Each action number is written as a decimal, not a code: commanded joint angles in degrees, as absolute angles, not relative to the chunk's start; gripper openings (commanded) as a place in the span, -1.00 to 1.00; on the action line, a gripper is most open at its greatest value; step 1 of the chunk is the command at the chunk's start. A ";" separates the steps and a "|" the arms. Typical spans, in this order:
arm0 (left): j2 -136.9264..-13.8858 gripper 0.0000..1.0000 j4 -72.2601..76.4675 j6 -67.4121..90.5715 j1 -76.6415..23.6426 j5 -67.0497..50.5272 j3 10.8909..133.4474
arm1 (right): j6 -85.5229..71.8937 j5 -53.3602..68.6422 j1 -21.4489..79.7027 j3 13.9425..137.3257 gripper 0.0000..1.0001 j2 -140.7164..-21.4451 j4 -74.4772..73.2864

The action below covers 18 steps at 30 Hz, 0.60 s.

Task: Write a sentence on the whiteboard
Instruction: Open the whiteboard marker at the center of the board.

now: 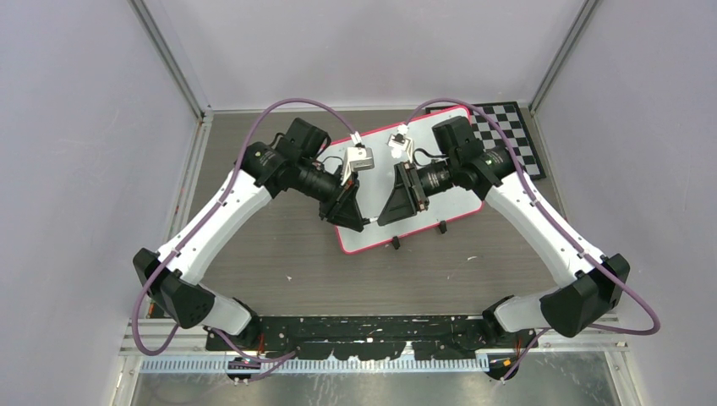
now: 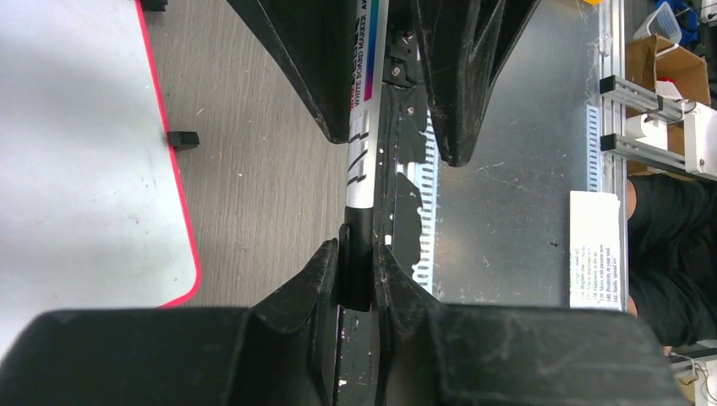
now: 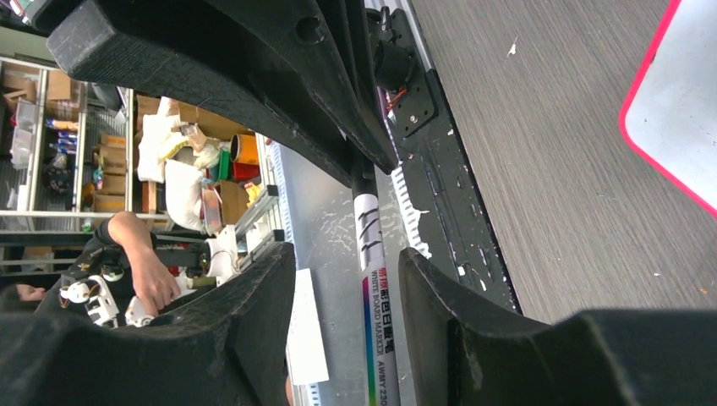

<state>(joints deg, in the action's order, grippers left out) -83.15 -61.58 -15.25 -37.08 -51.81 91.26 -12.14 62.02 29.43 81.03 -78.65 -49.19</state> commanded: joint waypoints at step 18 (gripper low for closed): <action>-82.39 -1.00 -58.52 -13.40 -37.09 -50.94 91.07 | -14.54 59.15 30.72 80.91 -0.99 -75.58 -44.49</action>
<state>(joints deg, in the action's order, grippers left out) -83.15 -61.80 -13.78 -37.08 -51.81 91.26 -14.20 58.72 29.78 80.58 -77.76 -46.63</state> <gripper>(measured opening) 0.166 0.145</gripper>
